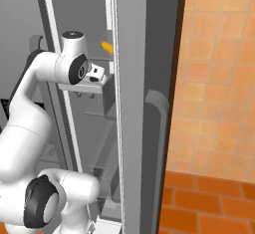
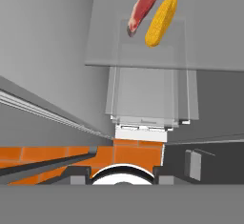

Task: Place one corn and one steak in each tupperware on the nearby counter, to pack two identical lunches.

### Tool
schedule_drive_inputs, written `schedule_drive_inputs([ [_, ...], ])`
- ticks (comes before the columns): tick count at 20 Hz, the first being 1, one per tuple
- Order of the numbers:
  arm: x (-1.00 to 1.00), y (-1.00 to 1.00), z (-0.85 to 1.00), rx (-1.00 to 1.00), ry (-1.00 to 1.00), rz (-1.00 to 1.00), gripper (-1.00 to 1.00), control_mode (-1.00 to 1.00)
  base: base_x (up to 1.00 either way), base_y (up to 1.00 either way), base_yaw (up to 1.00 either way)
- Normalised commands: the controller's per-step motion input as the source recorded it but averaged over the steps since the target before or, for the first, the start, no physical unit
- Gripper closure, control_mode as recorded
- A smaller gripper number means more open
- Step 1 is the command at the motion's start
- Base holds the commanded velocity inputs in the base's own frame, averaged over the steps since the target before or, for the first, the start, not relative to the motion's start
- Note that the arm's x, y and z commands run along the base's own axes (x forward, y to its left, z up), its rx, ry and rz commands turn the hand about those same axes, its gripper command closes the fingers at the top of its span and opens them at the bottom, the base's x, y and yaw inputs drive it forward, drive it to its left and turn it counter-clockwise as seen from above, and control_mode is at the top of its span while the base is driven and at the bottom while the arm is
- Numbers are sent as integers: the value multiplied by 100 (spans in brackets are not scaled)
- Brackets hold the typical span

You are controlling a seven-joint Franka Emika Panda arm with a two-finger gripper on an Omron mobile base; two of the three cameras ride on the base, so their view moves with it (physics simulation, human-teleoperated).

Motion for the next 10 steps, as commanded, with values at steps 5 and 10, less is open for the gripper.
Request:
schedule_drive_inputs([
  [5,-8,0,0,0,1,1,-100,-100,0,0,0],
  [10,0,-1,-9,-1,8,0,-100,-100,0,0,0],
])
